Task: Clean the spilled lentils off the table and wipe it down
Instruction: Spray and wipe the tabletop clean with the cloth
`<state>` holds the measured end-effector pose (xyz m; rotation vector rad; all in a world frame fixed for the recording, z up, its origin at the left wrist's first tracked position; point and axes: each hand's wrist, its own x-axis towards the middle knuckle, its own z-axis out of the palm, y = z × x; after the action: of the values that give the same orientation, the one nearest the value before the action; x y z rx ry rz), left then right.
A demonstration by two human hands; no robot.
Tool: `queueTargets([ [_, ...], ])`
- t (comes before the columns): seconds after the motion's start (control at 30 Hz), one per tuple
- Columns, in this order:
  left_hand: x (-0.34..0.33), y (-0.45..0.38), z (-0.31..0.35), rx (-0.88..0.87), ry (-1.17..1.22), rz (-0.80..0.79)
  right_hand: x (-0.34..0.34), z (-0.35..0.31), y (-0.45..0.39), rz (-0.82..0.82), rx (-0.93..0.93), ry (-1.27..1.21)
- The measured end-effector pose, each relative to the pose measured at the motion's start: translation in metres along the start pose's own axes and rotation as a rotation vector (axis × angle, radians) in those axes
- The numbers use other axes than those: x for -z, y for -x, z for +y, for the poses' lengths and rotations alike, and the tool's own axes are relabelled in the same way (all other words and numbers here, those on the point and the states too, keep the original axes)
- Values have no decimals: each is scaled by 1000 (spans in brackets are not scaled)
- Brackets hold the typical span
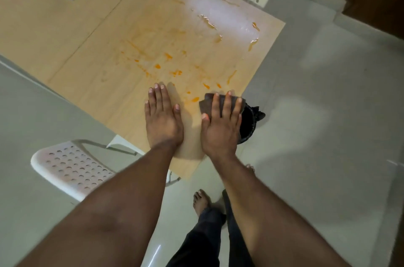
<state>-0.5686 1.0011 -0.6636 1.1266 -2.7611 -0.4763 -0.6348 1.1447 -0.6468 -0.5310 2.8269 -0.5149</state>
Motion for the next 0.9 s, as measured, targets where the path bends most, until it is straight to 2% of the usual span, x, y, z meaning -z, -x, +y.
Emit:
queueTargets([
  [0.07, 0, -2, -3, -3, -8, 9, -3, 0, 9, 13, 26, -32],
  [0.13, 1, -2, -6, 3, 2, 6, -10, -16, 53, -2, 33, -92],
  [0.23, 0, -3, -6, 0, 22, 3, -22, -48, 133, -57, -15, -180],
  [0.3, -1, -3, -7, 10, 50, 2, -30, -54, 153, -82, -52, -235],
  [0.4, -1, -3, -7, 8, 83, 10, -29, -41, 127, -59, -35, -243],
  [0.53, -2, -2, -8, -8, 37, -2, -23, -15, 45, 22, -25, -252],
  [0.7, -3, -1, -6, -24, -62, -33, -2, 12, -44, 48, -87, -211],
  [0.9, 1, -12, 20, -18, 27, 12, -2, -7, -15, 71, -144, -280],
])
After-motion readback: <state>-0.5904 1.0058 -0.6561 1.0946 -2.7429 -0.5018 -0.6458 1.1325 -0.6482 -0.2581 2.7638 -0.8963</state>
